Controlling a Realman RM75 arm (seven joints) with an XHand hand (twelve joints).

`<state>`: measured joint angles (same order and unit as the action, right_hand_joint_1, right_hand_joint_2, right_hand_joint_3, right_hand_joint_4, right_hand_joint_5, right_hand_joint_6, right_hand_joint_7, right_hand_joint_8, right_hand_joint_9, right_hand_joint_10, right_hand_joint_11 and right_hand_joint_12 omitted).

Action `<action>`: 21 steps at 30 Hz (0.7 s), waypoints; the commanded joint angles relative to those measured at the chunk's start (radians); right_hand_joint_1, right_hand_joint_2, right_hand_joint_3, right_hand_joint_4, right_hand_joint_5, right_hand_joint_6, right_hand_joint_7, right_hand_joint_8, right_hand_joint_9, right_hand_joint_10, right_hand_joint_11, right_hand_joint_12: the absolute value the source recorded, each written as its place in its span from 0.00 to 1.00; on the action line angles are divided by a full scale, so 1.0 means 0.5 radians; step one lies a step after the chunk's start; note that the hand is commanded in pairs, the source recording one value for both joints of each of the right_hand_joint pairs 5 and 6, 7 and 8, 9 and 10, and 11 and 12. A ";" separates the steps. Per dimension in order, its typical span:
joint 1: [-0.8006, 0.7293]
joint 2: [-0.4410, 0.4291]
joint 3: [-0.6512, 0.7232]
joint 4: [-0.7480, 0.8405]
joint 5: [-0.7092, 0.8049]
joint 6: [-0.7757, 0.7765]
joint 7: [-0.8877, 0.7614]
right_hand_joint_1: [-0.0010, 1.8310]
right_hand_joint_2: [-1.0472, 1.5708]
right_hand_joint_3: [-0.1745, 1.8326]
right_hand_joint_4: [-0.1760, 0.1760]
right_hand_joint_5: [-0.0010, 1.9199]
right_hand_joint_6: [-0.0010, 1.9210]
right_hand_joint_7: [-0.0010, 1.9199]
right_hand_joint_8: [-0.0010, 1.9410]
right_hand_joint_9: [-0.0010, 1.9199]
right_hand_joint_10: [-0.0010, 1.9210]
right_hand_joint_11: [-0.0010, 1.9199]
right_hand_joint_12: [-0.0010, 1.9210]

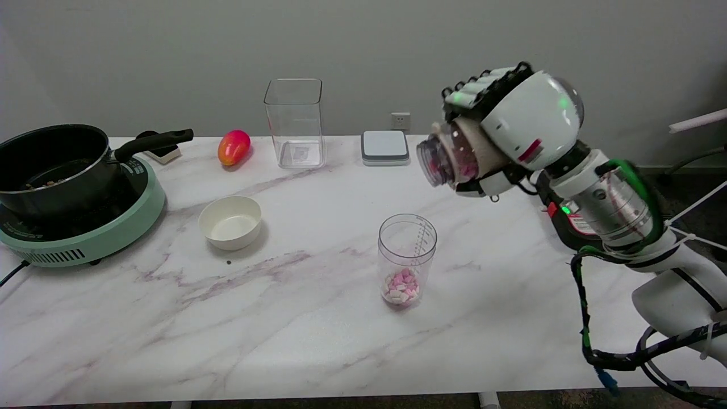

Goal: Place the bottle onto the table.

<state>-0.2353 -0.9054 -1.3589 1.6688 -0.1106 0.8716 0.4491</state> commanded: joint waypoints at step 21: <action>0.678 0.258 -0.735 -1.323 1.285 -0.453 2.814 0.70 0.94 0.21 0.50 0.95 0.95 0.93 0.92 0.81 0.81 0.71 0.71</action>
<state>-0.1635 -0.8466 -1.4823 1.4037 0.6194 0.7094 1.1826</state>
